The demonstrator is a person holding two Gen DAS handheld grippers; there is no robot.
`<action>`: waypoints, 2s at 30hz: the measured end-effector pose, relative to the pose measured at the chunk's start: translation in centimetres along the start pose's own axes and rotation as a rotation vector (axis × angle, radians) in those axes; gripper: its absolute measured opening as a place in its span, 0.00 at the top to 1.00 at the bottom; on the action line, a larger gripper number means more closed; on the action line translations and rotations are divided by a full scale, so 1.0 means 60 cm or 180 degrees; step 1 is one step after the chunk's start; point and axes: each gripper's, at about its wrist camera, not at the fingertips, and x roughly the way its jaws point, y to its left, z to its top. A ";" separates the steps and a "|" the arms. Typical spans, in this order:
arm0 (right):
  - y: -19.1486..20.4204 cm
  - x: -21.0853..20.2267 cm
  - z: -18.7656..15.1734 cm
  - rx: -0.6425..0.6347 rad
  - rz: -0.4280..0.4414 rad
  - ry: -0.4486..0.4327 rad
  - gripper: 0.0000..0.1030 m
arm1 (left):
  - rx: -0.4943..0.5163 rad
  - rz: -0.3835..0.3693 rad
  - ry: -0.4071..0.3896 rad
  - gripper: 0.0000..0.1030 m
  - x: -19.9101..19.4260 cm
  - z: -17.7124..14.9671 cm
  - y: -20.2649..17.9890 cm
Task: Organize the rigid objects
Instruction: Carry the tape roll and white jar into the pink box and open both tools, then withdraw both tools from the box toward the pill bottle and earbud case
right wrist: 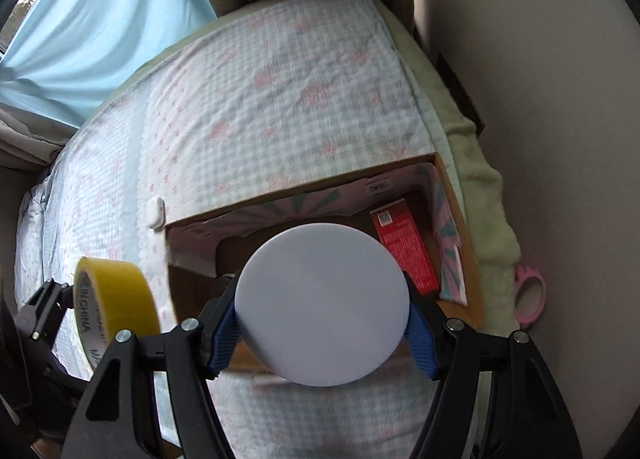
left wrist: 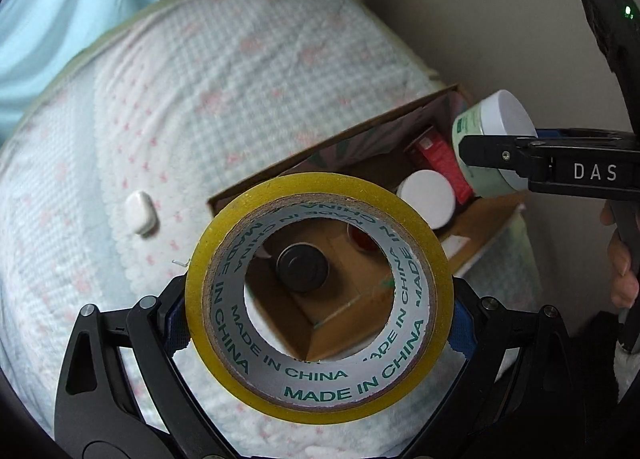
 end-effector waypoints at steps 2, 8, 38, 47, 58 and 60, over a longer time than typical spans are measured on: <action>-0.005 0.028 0.014 -0.0037 0.0041 0.0066 0.36 | -0.0029 0.0017 0.0084 0.07 0.032 0.010 -0.004; -0.005 0.107 0.034 -0.0240 0.0146 0.0211 0.36 | -0.0056 0.0005 0.0380 0.07 0.124 0.000 -0.020; -0.060 0.091 -0.001 0.0479 0.0619 -0.0047 0.00 | 0.0129 0.0079 0.0323 0.00 0.077 -0.051 -0.031; -0.030 -0.003 -0.016 0.0361 0.0397 -0.0246 0.00 | 0.0016 0.0126 0.0057 0.00 -0.024 -0.054 -0.017; 0.054 -0.131 -0.072 -0.0048 0.0107 -0.0419 0.00 | -0.0298 0.0300 -0.0332 0.00 -0.177 -0.111 0.039; 0.072 -0.146 -0.083 -0.0156 0.0047 -0.0474 0.00 | -0.0327 0.0370 -0.0409 0.00 -0.207 -0.129 0.056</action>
